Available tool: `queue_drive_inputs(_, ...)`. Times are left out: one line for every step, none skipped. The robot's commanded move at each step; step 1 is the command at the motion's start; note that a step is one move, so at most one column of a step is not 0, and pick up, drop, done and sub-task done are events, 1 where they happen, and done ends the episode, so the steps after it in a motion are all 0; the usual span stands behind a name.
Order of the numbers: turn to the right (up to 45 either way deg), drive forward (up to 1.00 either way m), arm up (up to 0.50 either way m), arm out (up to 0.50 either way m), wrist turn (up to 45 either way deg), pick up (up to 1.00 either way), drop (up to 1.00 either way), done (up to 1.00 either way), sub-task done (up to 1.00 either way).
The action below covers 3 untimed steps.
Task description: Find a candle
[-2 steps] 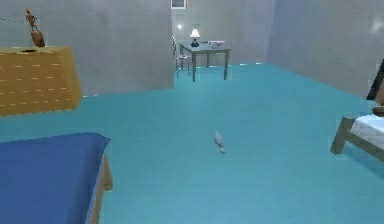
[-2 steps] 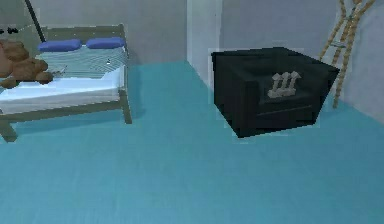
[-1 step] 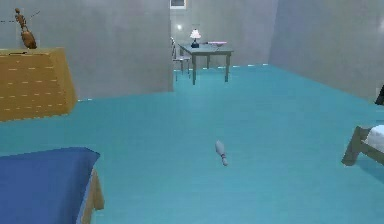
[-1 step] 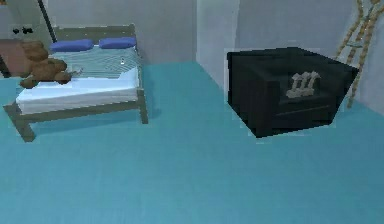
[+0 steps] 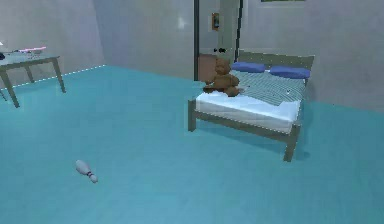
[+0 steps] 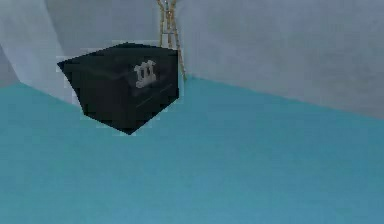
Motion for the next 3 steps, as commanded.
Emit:
queue_drive_inputs(30.0, 0.0, 0.0, 0.0, 0.0, 0.0, 0.0, 0.0, 0.0)
queue_drive_inputs(0.0, 0.15, 0.0, 0.0, 0.0, 0.0, 0.0, 0.0, 0.0)
queue_drive_inputs(-42.0, 0.0, 0.0, 0.0, 0.0, 0.0, 0.0, 0.0, 0.0)
